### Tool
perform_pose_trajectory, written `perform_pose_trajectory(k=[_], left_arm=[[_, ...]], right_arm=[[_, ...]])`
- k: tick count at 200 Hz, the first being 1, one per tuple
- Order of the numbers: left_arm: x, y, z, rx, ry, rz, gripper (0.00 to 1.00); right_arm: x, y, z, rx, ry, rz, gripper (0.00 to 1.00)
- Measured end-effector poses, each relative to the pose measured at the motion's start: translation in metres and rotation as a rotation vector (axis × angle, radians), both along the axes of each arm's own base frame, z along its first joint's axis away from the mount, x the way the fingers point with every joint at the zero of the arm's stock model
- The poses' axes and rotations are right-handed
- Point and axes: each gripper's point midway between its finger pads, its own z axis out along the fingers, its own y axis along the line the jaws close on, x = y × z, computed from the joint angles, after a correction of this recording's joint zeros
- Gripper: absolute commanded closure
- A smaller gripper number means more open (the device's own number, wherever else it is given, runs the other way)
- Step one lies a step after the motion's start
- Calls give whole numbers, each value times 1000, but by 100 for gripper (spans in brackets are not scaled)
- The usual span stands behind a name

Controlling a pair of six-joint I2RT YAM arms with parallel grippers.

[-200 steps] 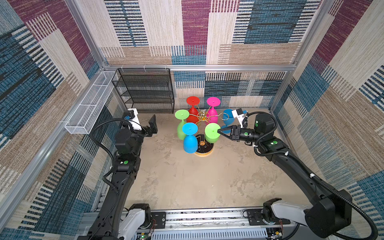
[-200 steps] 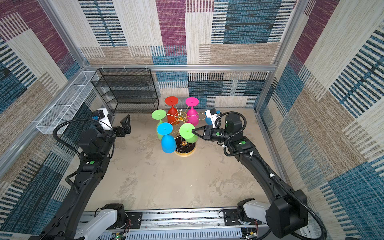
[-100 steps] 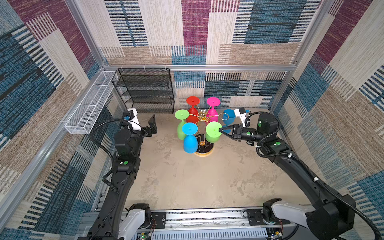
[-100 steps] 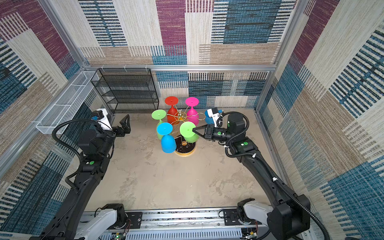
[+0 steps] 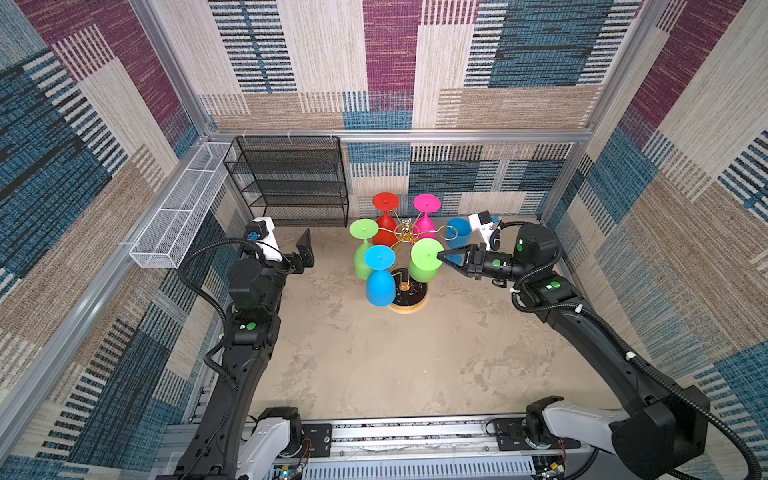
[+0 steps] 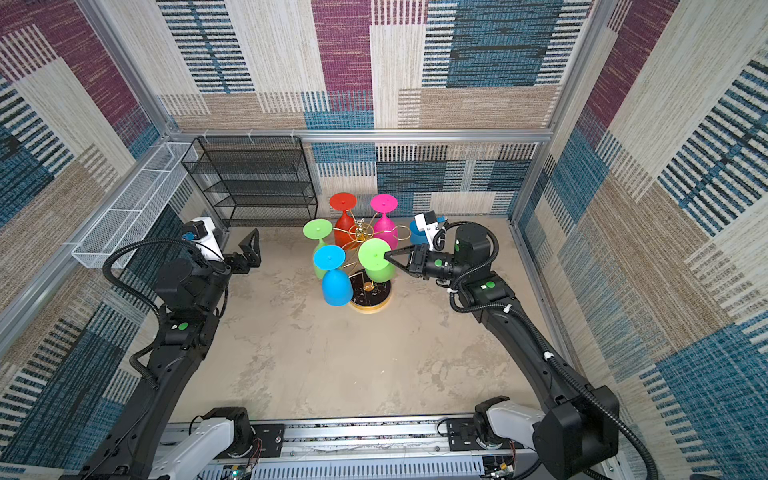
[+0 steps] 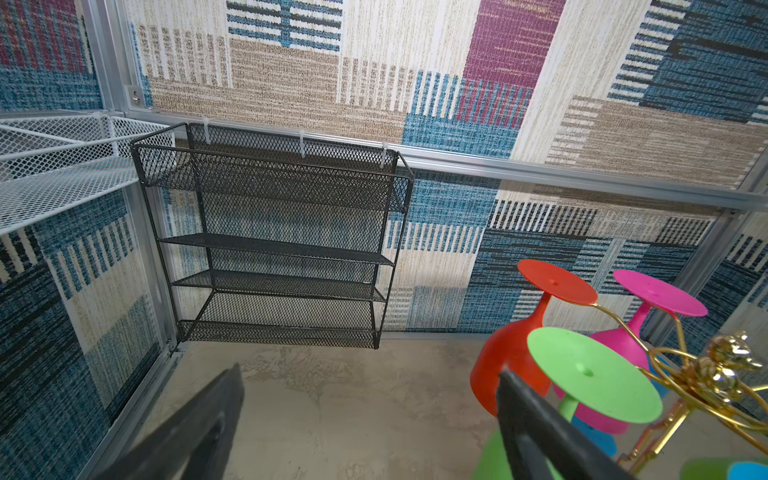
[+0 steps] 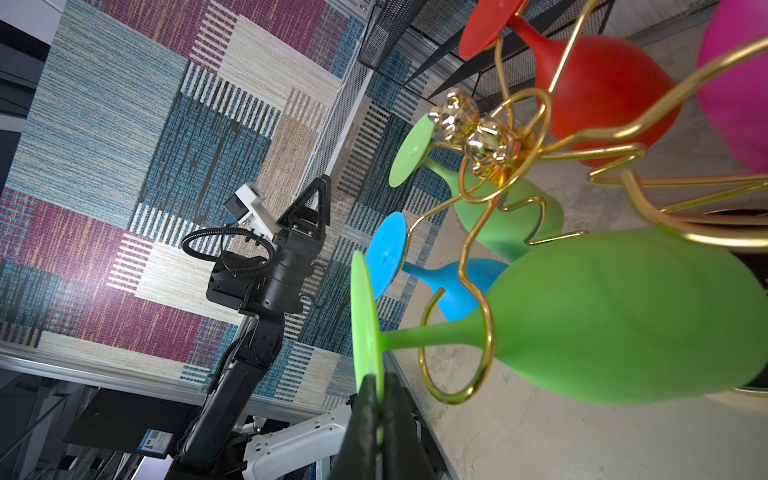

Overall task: Take the wine glass off the wine glass rack
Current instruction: 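Close the right gripper on the green glass's base, then lift the green glass up off the rack with the right gripper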

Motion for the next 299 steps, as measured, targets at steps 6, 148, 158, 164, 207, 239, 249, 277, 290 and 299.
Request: perform_pose_trajectory(k=[6, 148, 158, 164, 207, 239, 249, 277, 290, 299], left_arm=[[0, 0, 0, -1, 0, 0, 3], [0, 0, 0, -14, 2, -9, 3], [0, 0, 0, -16, 3, -9, 3], [0, 0, -1, -16, 3, -9, 3], [0, 0, -1, -20, 5, -10, 3], [0, 0, -1, -20, 5, -10, 3], [0, 0, -1, -20, 5, -10, 3], [0, 0, -1, -20, 5, -10, 3], [0, 0, -1, -20, 6, -10, 3], [0, 0, -1, -20, 5, -10, 3]], right_arm=[[0, 0, 0, 0, 0, 0, 100], [18, 2, 5, -1, -2, -34, 100], [18, 2, 5, -1, 0, -34, 100], [19, 3, 4, -1, 0, -34, 100], [24, 3, 5, -1, 6, -47, 100], [26, 3, 7, 3, 9, -62, 100], [27, 3, 7, 4, 9, -69, 100], [27, 4, 7, 7, 15, -71, 100], [29, 4, 7, 8, 14, -81, 100], [29, 4, 7, 9, 14, -83, 100]])
